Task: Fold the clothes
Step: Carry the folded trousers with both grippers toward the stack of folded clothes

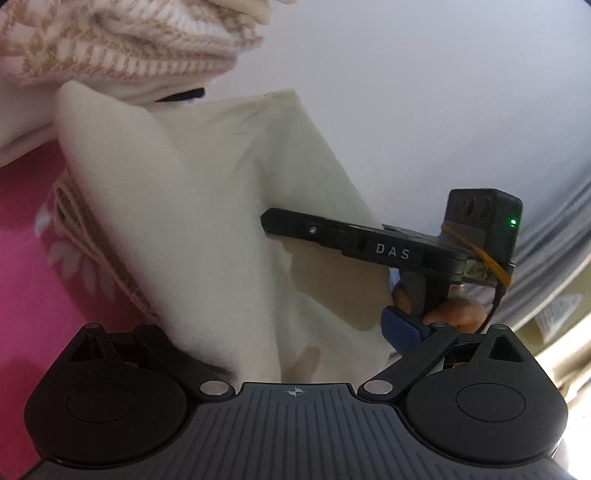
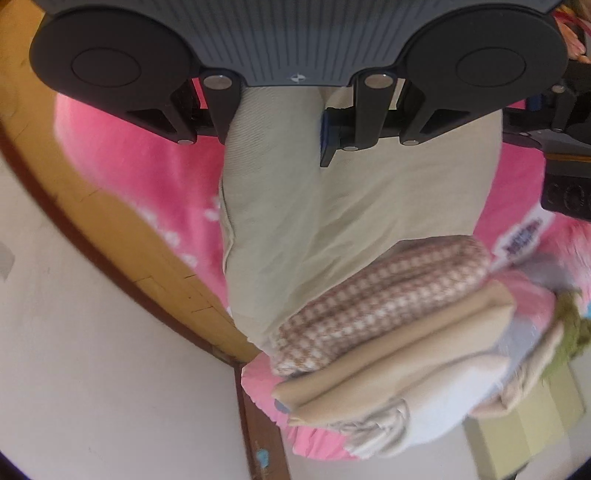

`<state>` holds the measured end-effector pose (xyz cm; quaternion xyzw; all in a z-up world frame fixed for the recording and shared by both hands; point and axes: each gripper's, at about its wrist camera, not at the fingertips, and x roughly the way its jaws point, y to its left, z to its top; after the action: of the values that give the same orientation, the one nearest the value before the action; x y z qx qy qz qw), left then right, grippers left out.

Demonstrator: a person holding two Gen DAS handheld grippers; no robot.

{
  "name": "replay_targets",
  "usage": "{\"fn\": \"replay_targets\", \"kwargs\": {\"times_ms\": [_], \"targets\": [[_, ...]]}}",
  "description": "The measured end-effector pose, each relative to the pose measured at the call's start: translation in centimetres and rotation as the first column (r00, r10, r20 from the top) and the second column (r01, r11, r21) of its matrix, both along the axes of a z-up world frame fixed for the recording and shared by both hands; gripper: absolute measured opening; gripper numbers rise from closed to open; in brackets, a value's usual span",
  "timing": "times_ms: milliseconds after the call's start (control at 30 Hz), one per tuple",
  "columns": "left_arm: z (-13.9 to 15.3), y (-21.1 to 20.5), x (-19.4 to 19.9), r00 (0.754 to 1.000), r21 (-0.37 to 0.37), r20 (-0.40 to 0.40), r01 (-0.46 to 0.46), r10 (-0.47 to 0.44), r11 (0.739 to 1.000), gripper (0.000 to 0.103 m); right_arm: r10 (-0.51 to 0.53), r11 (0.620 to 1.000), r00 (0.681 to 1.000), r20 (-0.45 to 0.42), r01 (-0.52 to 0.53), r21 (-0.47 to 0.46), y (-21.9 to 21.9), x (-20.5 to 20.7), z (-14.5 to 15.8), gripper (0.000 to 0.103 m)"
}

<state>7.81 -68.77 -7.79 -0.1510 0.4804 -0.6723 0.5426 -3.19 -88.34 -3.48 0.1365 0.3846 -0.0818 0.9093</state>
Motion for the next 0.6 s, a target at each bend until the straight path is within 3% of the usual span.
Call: {"fn": "replay_targets", "kwargs": {"times_ms": [67,167,233,400,500,600], "targets": [[-0.4,-0.4,0.2,1.0,-0.019,-0.016,-0.015,0.015,1.0,0.099,0.034,0.999,0.999,-0.011,-0.034,-0.033,-0.7,0.9,0.1,0.024],[-1.1,-0.9,-0.6,0.999,-0.031,0.023,-0.03,0.031,0.999,0.099,0.07,0.996,0.998,-0.007,-0.07,-0.054,-2.2,2.3,0.4,0.025],[-2.4,-0.4,-0.5,0.998,-0.014,0.03,-0.047,0.047,0.999,0.099,0.071,0.995,0.997,0.002,-0.071,-0.072,-3.3,3.3,0.0,0.036],[-3.0,1.7,-0.5,0.999,-0.051,0.036,-0.034,0.035,0.998,0.101,-0.093,0.993,0.994,-0.062,0.088,-0.077,-5.7,5.4,-5.1,0.071],[-3.4,3.4,0.1,0.997,-0.052,0.047,-0.057,0.06,0.997,0.101,-0.172,0.983,0.985,0.027,0.173,-0.066,-6.0,3.9,-5.4,0.073],[-3.4,4.0,1.9,0.992,-0.044,0.059,-0.108,0.11,0.993,0.101,-0.298,0.945,0.949,0.104,0.308,-0.106,-6.1,1.5,-4.4,0.073]]}}
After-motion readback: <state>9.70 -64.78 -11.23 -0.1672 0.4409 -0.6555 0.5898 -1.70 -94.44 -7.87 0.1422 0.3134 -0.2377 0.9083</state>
